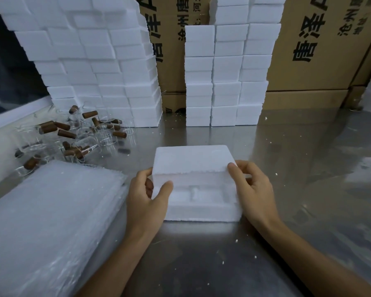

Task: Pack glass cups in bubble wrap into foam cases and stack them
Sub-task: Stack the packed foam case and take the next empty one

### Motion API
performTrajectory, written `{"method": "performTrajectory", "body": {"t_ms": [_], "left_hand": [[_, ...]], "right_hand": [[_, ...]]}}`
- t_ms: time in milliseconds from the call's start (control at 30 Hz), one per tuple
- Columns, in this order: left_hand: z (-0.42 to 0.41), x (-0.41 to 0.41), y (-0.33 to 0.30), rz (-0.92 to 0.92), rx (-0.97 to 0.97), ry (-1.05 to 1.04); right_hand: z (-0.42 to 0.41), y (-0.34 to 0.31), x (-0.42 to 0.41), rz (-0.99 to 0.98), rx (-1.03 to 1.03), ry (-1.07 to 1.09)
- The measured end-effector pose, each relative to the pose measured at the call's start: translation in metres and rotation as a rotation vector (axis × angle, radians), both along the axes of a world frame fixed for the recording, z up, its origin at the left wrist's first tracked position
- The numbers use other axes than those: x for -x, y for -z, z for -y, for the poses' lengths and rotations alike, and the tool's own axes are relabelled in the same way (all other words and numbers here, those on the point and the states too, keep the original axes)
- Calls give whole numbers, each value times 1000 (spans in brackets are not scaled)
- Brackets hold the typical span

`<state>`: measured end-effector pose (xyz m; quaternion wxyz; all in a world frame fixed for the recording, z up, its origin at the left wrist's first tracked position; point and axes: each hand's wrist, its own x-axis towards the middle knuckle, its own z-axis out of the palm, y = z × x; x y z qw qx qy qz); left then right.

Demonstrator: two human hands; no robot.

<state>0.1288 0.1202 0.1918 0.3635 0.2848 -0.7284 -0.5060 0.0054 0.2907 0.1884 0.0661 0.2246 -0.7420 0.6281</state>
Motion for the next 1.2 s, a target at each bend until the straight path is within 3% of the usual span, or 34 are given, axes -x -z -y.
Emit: {"method": "performTrajectory", "body": {"t_ms": [267,467,800,1000,1200], "left_hand": [[15,-9,-17,31,-247,306],[22,-1,-7,325,29,113],[35,8,-1,288,73,77],[43,17,-9,476,91,102],[40,18,-4,412,85,36]], "right_hand": [[-1,-2,3,50,-119,-138],[0,-10,1,69,-279,-140],[5,-6,15,163,-372,72],[13,-7,20,230,-303,89],[14,-6,21,270,-310,78]]}}
